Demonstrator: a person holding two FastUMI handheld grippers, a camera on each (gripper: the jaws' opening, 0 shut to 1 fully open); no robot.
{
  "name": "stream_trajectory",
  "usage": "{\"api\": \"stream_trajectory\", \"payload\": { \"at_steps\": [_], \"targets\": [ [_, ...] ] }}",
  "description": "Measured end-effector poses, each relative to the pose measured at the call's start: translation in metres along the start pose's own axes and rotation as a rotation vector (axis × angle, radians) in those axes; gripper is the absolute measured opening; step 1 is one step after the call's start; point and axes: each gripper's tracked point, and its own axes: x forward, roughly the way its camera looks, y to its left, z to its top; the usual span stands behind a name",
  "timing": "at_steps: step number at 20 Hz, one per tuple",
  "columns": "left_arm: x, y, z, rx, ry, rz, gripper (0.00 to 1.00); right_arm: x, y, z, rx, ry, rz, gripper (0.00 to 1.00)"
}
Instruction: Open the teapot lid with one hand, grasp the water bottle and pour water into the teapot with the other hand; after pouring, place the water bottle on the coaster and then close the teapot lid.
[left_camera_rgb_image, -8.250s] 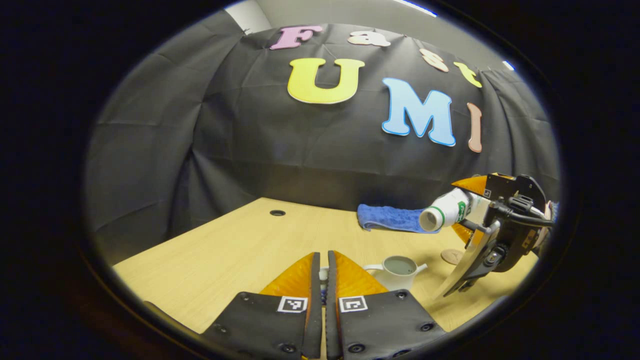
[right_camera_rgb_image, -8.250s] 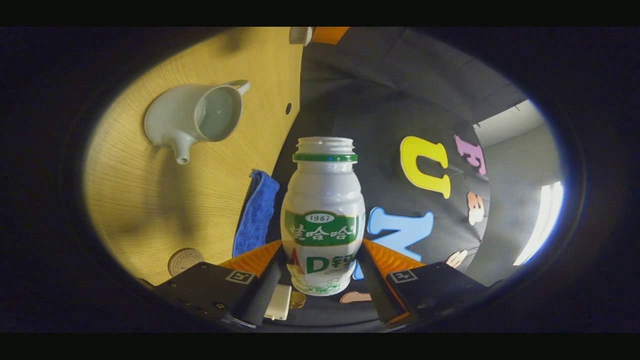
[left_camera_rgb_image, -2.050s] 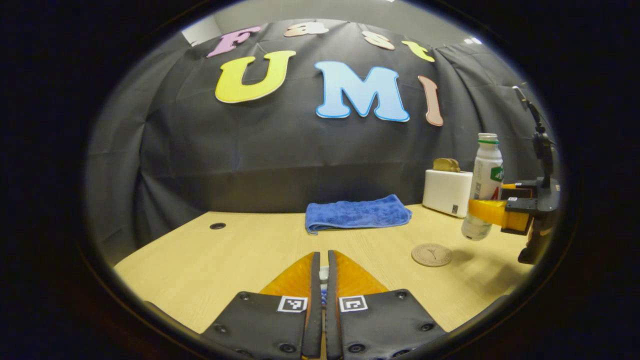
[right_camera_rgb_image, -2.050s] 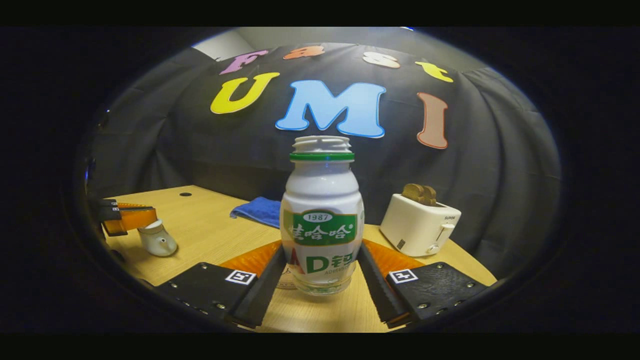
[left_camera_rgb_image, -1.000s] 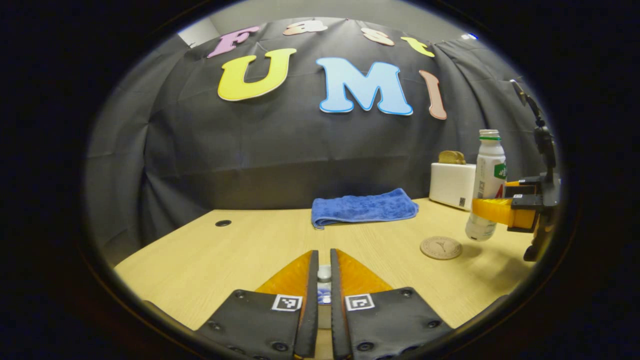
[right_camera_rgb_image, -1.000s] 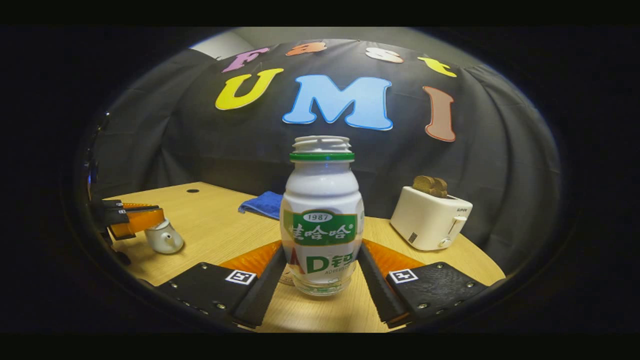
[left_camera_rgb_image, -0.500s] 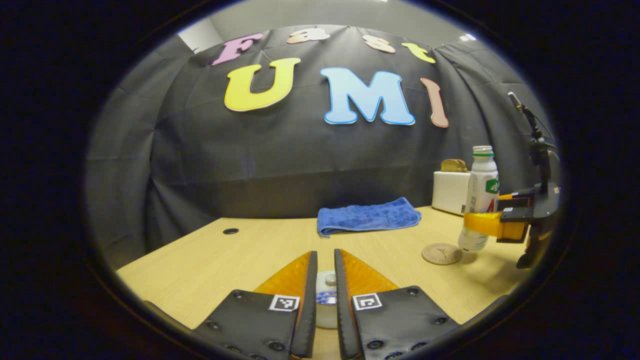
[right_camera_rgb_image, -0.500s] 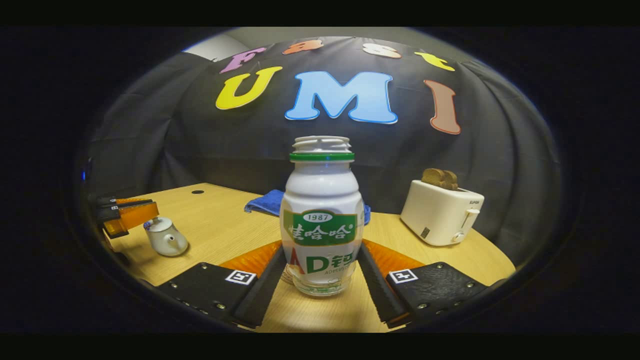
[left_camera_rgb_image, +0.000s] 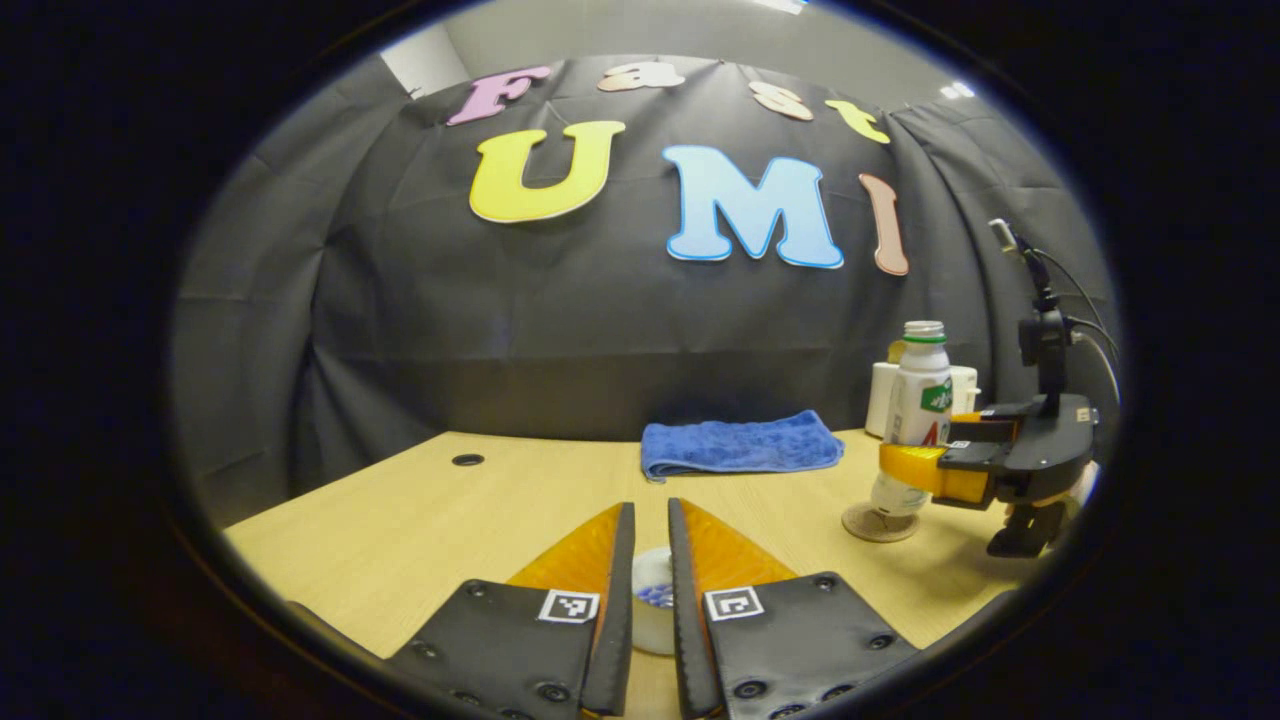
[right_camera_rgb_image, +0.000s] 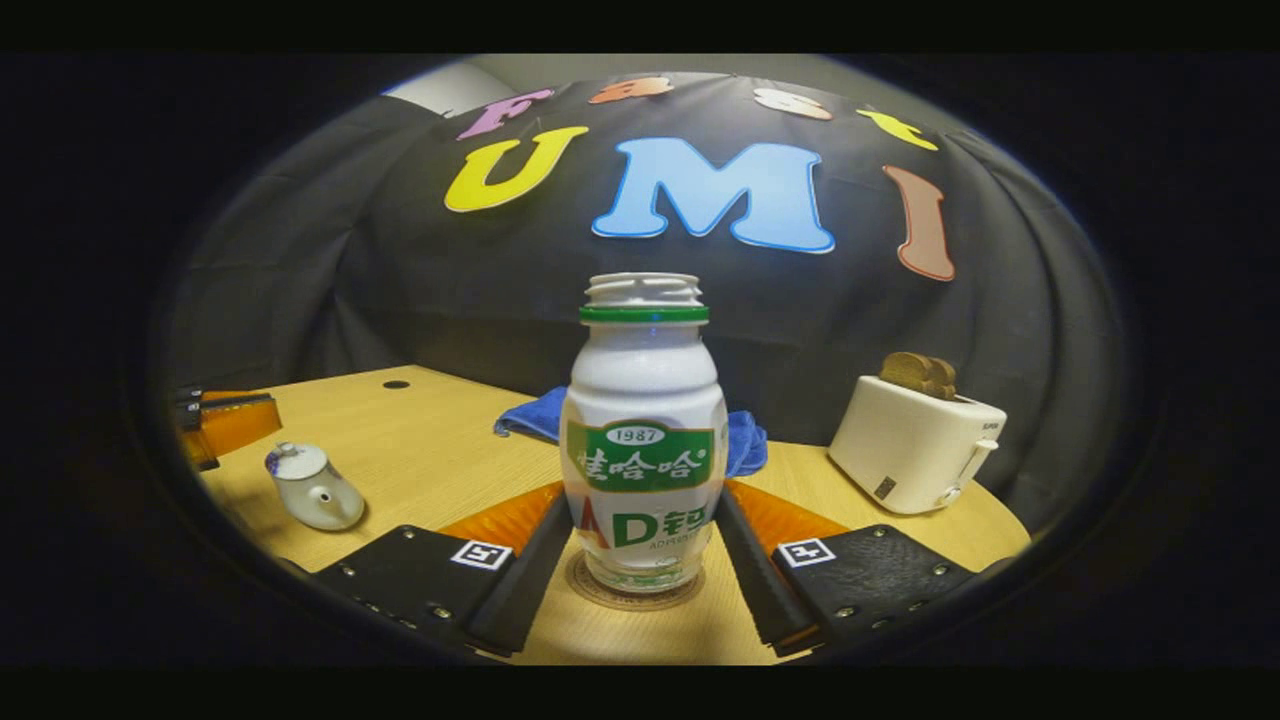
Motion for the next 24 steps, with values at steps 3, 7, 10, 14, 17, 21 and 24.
{"api": "stream_trajectory", "payload": {
  "at_steps": [3, 7, 10, 14, 17, 21, 24],
  "targets": [
    [0.0, 0.004, 0.002, -0.015, -0.003, 0.006, 0.33, 0.011, 0.002, -0.006, 0.034, 0.024, 0.012, 0.81],
    [-0.001, 0.006, 0.001, -0.029, 0.0, 0.009, 0.33, 0.016, 0.002, -0.01, 0.098, 0.039, 0.028, 0.81],
    [-0.001, 0.006, 0.002, -0.032, -0.002, 0.008, 0.33, 0.019, 0.001, -0.018, 0.099, 0.057, 0.024, 0.81],
    [-0.001, 0.006, 0.0, -0.039, 0.002, 0.006, 0.33, 0.017, -0.001, -0.019, 0.115, 0.058, 0.022, 0.81],
    [-0.001, 0.006, 0.0, -0.044, 0.002, 0.005, 0.33, 0.017, -0.003, -0.021, 0.119, 0.063, 0.017, 0.82],
    [-0.001, 0.007, 0.0, -0.046, 0.002, 0.006, 0.33, 0.01, -0.008, -0.018, 0.147, 0.051, 0.01, 0.88],
    [-0.001, 0.006, 0.001, -0.046, 0.002, 0.004, 0.25, 0.006, -0.013, -0.014, 0.163, 0.035, -0.003, 1.0]
  ]
}}
